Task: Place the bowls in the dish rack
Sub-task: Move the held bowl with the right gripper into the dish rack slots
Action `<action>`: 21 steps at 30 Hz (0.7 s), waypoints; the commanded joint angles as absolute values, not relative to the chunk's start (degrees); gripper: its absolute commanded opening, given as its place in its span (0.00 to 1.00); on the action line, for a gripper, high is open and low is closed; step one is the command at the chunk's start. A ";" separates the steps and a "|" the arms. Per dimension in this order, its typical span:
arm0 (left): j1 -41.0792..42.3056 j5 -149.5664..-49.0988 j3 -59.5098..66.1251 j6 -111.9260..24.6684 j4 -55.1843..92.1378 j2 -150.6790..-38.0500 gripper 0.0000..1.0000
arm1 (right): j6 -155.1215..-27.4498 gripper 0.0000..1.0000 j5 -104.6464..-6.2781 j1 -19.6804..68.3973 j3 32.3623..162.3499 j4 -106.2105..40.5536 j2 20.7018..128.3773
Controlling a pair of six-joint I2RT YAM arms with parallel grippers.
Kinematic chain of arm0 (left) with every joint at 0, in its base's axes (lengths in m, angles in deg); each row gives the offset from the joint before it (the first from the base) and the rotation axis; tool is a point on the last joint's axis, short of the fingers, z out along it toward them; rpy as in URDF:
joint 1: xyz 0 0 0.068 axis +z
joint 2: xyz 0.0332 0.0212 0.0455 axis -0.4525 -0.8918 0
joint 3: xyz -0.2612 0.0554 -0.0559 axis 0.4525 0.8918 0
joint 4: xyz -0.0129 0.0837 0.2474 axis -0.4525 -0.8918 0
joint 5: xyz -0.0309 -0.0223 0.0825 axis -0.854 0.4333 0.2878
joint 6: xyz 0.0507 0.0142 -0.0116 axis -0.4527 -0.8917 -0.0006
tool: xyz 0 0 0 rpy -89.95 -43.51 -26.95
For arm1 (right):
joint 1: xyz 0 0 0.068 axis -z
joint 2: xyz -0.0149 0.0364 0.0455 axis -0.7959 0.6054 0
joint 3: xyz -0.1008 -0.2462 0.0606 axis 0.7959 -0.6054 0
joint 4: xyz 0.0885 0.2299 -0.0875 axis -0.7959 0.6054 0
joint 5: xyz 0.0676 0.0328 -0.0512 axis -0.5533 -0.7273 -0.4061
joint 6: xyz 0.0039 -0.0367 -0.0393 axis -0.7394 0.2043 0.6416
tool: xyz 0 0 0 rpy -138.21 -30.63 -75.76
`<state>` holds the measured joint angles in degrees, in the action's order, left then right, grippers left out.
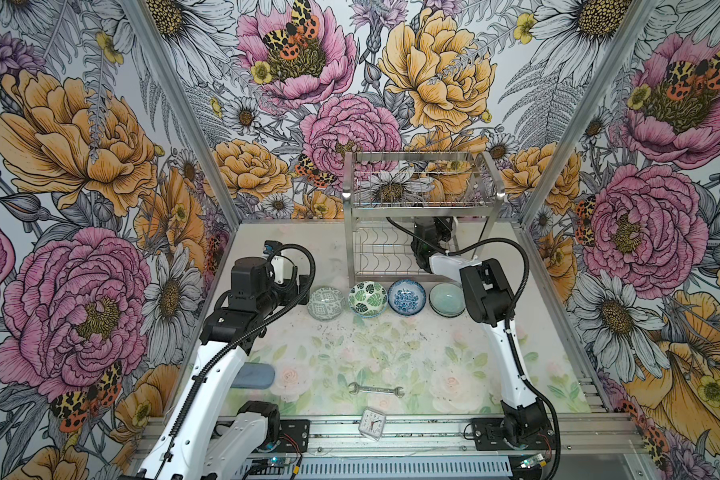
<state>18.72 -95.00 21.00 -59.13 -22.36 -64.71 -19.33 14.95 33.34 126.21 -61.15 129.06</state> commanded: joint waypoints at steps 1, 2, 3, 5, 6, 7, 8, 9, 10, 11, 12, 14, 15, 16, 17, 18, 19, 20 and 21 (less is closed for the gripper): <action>18.20 -96.08 21.34 -58.96 -21.17 -64.08 0.99 | -23.16 0.00 14.07 33.70 129.36 -58.23 130.54; 18.16 -96.05 21.34 -58.99 -21.17 -63.99 0.99 | -23.21 0.00 14.19 33.59 129.54 -58.00 130.56; 18.18 -95.94 21.34 -58.98 -21.16 -63.90 0.99 | -23.44 0.03 14.12 33.57 129.52 -57.74 130.53; 18.20 -95.79 21.34 -59.09 -21.24 -63.84 0.99 | -24.17 0.10 14.08 33.31 129.06 -57.15 129.98; 18.15 -95.80 21.34 -59.09 -21.27 -63.81 0.99 | -24.81 0.13 14.09 33.11 128.69 -56.65 129.38; 18.22 -95.72 21.34 -59.08 -21.25 -63.81 0.99 | -25.29 0.14 13.94 33.04 128.03 -56.59 128.55; 18.20 -95.80 21.34 -59.09 -21.25 -63.81 0.99 | -25.69 0.17 13.83 32.90 127.38 -56.67 127.64; 18.18 -95.81 21.34 -59.08 -21.20 -63.90 0.99 | -26.10 0.19 13.74 32.79 126.66 -56.66 126.72; 18.15 -95.89 21.34 -59.00 -21.25 -63.90 0.99 | -26.49 0.20 13.66 32.60 125.96 -56.55 125.84; 18.20 -95.93 21.34 -59.00 -21.29 -63.90 0.99 | -26.80 0.21 13.53 32.55 125.39 -56.50 125.20; 18.20 -96.11 21.26 -58.96 -21.26 -63.90 0.99 | -27.00 0.23 13.35 32.43 124.74 -56.46 124.53; 18.11 -96.23 21.26 -58.95 -21.27 -63.81 0.99 | -27.09 0.30 13.37 32.27 123.78 -56.31 123.41; 18.11 -96.25 21.30 -58.92 -21.28 -63.65 0.99 | -27.12 0.35 13.30 32.14 123.22 -56.31 122.79; 18.11 -96.15 21.34 -58.92 -21.27 -63.56 0.99 | -27.16 0.41 13.30 32.09 122.60 -56.28 122.27; 18.12 -96.16 21.34 -58.92 -21.25 -63.46 0.99 | -27.09 0.49 13.37 31.95 122.05 -56.37 121.58; 18.12 -96.19 21.34 -58.92 -21.32 -63.37 0.99 | -27.09 0.58 13.46 31.92 121.50 -56.42 120.85; 18.09 -96.14 21.34 -58.92 -21.32 -63.37 0.99 | -27.09 0.64 13.48 31.77 120.86 -56.48 120.01; 18.06 -96.22 21.30 -58.91 -21.33 -63.37 0.99 | -27.26 0.70 13.40 31.65 119.81 -56.50 118.90; 18.03 -96.20 21.13 -58.92 -21.38 -63.46 0.99 | -27.48 0.75 13.26 31.36 118.85 -56.34 117.61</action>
<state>18.50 -95.00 21.00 -59.13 -22.34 -64.43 -26.04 12.96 31.94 120.39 -55.29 123.53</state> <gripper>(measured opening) 0.986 0.722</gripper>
